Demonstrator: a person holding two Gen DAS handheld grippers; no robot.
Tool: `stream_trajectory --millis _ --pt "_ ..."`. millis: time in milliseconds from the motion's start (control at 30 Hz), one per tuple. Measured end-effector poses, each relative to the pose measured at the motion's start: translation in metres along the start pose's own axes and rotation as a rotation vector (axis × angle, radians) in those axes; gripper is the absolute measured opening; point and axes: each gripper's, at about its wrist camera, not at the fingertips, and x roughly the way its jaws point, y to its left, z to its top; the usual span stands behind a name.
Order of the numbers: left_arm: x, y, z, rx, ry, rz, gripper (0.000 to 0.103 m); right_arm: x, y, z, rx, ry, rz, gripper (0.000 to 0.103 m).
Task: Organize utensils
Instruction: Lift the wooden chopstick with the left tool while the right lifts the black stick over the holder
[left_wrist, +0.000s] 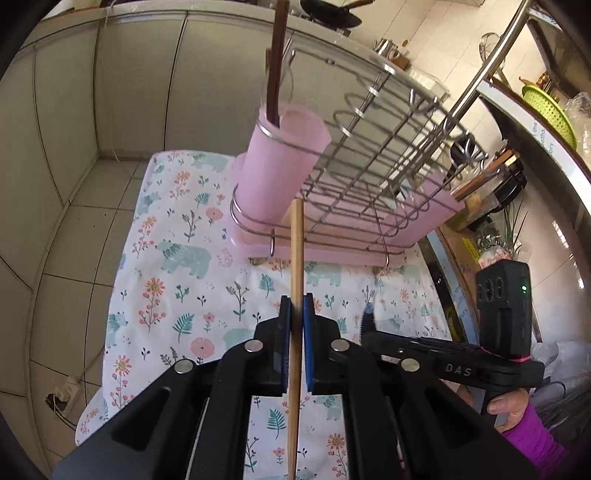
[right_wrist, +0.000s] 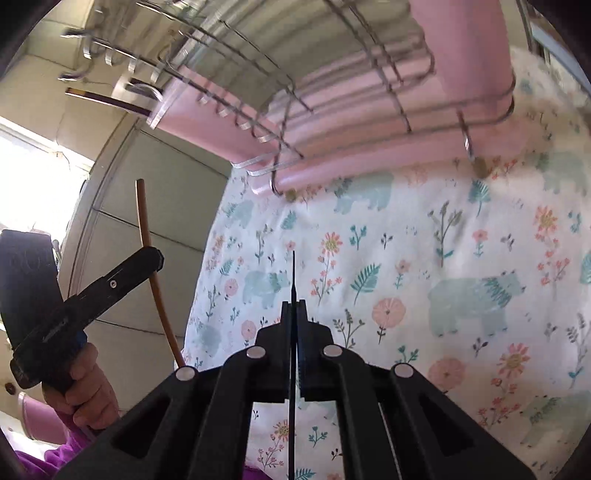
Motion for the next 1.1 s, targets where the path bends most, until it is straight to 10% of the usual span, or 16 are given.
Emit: stream_trajectory --millis 667,1100 --pt "-0.09 -0.041 0.084 0.058 -0.562 -0.017 0.005 -0.184 0.068 0.065 -0.325 -0.854 -0.238 0.002" --pt "-0.088 -0.063 0.123 0.099 -0.749 0.026 0.005 -0.158 0.045 0.1 -0.43 -1.018 -0.368 0.002"
